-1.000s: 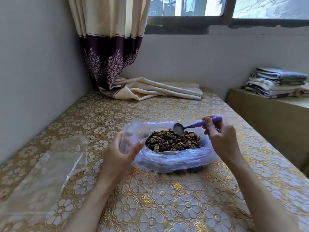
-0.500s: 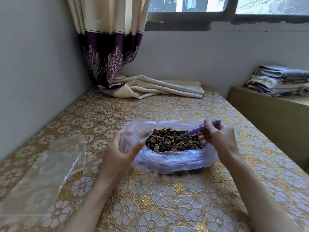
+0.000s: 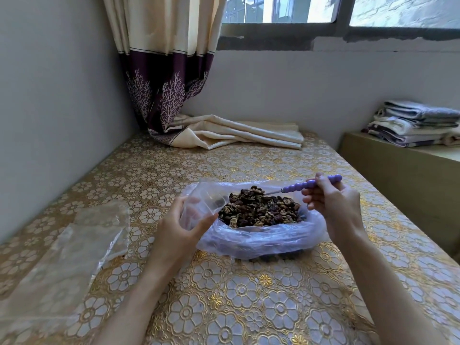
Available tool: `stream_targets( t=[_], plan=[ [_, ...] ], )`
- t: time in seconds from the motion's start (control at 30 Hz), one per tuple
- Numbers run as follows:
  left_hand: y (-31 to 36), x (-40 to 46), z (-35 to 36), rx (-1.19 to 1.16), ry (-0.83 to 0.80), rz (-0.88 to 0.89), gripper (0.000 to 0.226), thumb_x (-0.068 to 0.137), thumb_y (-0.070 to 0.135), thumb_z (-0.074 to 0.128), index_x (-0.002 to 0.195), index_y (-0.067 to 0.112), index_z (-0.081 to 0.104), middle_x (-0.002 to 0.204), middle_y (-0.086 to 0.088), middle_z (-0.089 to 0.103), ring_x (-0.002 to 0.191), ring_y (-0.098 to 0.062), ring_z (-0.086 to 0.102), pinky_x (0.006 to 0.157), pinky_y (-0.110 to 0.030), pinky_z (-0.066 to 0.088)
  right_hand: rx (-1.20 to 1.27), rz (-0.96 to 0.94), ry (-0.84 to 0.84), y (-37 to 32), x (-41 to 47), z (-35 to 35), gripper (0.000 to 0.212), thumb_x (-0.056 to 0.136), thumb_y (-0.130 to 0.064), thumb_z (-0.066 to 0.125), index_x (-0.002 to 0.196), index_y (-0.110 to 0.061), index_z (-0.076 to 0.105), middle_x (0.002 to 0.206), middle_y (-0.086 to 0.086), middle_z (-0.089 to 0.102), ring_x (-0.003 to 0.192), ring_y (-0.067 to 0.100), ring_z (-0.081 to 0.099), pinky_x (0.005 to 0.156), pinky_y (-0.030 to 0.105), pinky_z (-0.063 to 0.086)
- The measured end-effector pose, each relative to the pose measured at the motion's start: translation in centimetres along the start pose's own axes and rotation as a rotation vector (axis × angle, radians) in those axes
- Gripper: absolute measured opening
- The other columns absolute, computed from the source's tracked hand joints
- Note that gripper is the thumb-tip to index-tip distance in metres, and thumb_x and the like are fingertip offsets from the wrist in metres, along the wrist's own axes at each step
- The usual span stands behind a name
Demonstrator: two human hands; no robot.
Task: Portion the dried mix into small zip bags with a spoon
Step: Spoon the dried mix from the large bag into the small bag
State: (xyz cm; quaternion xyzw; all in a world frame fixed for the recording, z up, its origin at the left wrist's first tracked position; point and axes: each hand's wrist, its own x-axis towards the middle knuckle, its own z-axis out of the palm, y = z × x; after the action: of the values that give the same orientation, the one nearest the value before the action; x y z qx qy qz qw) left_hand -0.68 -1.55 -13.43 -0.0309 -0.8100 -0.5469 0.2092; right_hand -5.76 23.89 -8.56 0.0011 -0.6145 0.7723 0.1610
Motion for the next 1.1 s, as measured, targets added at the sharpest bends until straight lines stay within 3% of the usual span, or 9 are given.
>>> stream_targets(
  t=[0.1,0.3,0.47,0.57,0.67,0.8,0.93,1.0,1.1],
  plan=[
    [0.5,-0.1,0.0,0.012,0.001,-0.010,0.075,0.050,0.085,0.053,0.108,0.038,0.050,0.101,0.017,0.061,0.086,0.017,0.055,0.062,-0.005,0.042,0.026,-0.024,-0.038,-1.2,-0.4,0.6,0.025,0.096,-0.016,0.051,0.077,-0.001,0.059,0.061,0.009,0.064,0.046,0.011,0.057,0.042,0.018,0.045],
    [0.1,-0.1,0.0,0.001,-0.006,-0.042,0.074,0.054,0.079,0.056,0.113,0.036,0.047,0.109,0.007,0.062,0.102,-0.009,0.059,0.081,-0.032,0.052,0.073,-0.080,-0.188,-3.1,-1.7,3.1,0.027,0.096,-0.016,0.049,0.075,-0.001,0.059,0.058,0.004,0.067,0.046,0.011,0.055,0.042,0.018,0.044],
    [0.5,-0.1,0.0,-0.054,-0.005,-0.040,0.069,0.058,0.075,0.058,0.112,0.033,0.050,0.103,0.019,0.060,0.092,0.007,0.059,0.068,-0.011,0.045,-0.001,-0.150,-0.349,-3.4,-3.1,5.5,0.025,0.095,-0.014,0.050,0.078,-0.001,0.062,0.059,0.004,0.067,0.048,0.012,0.057,0.041,0.020,0.045],
    [0.8,-0.2,0.0,-0.146,-0.011,-0.026,0.056,0.063,0.065,0.066,0.103,0.028,0.052,0.094,0.018,0.064,0.086,0.008,0.062,0.066,-0.008,0.047,-0.136,-0.269,-0.510,-3.4,-3.8,6.5,0.017,0.094,-0.007,0.049,0.084,-0.002,0.062,0.063,-0.002,0.069,0.054,0.015,0.058,0.046,0.020,0.048],
    [0.8,-0.1,0.0,-0.163,0.011,0.003,0.057,0.060,0.063,0.063,0.095,0.019,0.052,0.078,0.015,0.060,0.066,0.006,0.056,0.062,-0.009,0.045,-0.169,-0.301,-0.595,-3.3,-4.0,6.9,0.014,0.093,-0.003,0.049,0.088,-0.003,0.062,0.066,-0.003,0.070,0.059,0.018,0.057,0.049,0.021,0.048],
    [0.9,-0.1,-0.1,-0.218,0.007,0.007,0.061,0.057,0.067,0.065,0.101,0.027,0.051,0.083,0.003,0.064,0.061,0.002,0.060,0.056,-0.010,0.047,-0.064,-0.303,-0.569,-3.6,-3.7,6.3,0.015,0.090,-0.010,0.049,0.092,-0.001,0.060,0.068,0.002,0.070,0.058,0.018,0.057,0.049,0.024,0.048],
    [1.0,-0.1,0.0,-0.208,0.041,0.046,0.081,0.058,0.074,0.061,0.103,0.007,0.051,0.092,0.023,0.066,0.076,0.015,0.060,0.058,0.001,0.042,0.120,-0.246,-0.380,-3.5,-2.6,5.0,0.020,0.091,-0.019,0.049,0.086,-0.003,0.060,0.066,0.005,0.067,0.054,0.016,0.055,0.047,0.022,0.044],
    [0.9,-0.1,-0.1,-0.198,0.048,0.033,0.085,0.056,0.078,0.059,0.107,0.010,0.050,0.090,0.034,0.063,0.070,0.014,0.061,0.058,-0.002,0.045,0.147,-0.214,-0.246,-3.1,-1.7,4.0,0.022,0.096,-0.015,0.047,0.082,-0.005,0.060,0.067,0.009,0.066,0.054,0.016,0.054,0.046,0.023,0.042],
    [0.7,-0.1,-0.2,-0.183,0.065,0.014,0.089,0.050,0.084,0.058,0.108,0.018,0.051,0.085,0.028,0.065,0.065,0.010,0.061,0.057,-0.006,0.048,0.053,-0.175,-0.126,-2.4,-0.4,2.5,0.025,0.097,-0.014,0.046,0.077,-0.008,0.059,0.064,0.006,0.068,0.051,0.013,0.053,0.045,0.022,0.042]
  ],
)
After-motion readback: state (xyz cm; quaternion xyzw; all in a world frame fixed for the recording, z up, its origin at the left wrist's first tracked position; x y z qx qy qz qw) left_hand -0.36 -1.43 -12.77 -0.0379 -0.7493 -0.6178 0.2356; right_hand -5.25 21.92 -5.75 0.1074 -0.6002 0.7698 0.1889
